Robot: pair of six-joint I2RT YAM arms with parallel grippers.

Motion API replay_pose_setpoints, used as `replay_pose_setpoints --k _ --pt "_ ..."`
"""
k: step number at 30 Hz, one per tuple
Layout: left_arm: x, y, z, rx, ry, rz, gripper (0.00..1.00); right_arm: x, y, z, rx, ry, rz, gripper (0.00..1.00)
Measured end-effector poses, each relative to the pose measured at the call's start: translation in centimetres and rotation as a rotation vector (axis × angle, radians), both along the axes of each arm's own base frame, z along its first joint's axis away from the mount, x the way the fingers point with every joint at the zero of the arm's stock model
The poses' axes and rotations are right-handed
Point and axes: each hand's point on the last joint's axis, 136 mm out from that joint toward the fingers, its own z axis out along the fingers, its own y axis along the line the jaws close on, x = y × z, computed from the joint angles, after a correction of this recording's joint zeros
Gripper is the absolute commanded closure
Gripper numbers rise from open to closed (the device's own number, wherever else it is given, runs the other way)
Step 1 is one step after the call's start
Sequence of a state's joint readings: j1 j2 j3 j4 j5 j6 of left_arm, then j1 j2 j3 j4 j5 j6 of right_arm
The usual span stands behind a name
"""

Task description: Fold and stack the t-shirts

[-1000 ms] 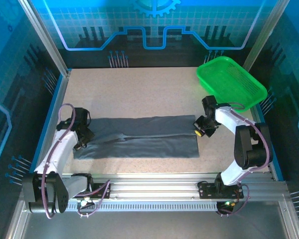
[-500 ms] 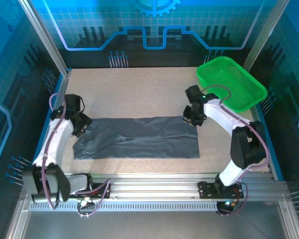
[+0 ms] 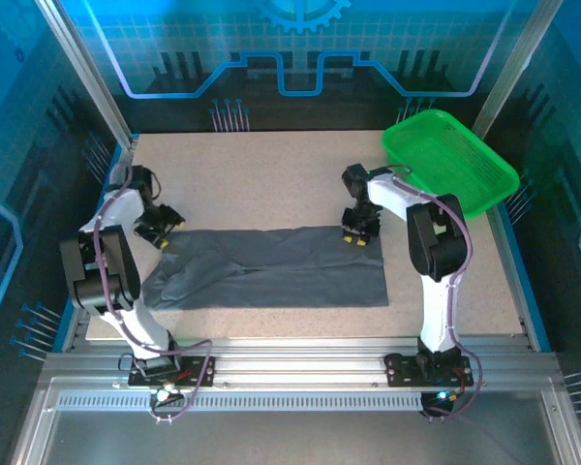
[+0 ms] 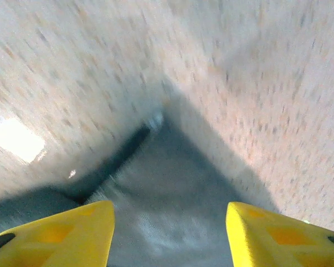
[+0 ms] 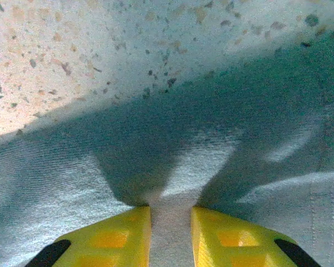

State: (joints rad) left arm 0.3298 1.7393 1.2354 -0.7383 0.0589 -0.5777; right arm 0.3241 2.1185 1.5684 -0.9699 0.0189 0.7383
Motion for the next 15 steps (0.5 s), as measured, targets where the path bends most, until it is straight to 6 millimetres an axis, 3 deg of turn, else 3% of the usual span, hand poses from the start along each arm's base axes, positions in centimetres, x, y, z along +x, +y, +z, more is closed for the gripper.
replay_pose_setpoints --k 3,7,12,15 --pt "1.0 1.4 0.4 -0.011 -0.052 -0.011 0.45 -0.2 -0.3 0.0 -0.004 0.015 0.005 0.73" --pt "2.0 0.7 -1.0 -0.059 -0.056 -0.065 0.5 -0.3 -0.6 0.0 -0.008 0.028 0.005 0.73" --pt "1.5 -0.1 -2.8 -0.098 -0.025 -0.089 0.56 -0.3 -0.6 0.1 -0.01 0.036 0.004 0.73" --pt "1.2 -0.4 -3.2 -0.114 -0.018 -0.086 0.68 -0.3 -0.6 0.0 -0.011 0.038 0.004 0.73"
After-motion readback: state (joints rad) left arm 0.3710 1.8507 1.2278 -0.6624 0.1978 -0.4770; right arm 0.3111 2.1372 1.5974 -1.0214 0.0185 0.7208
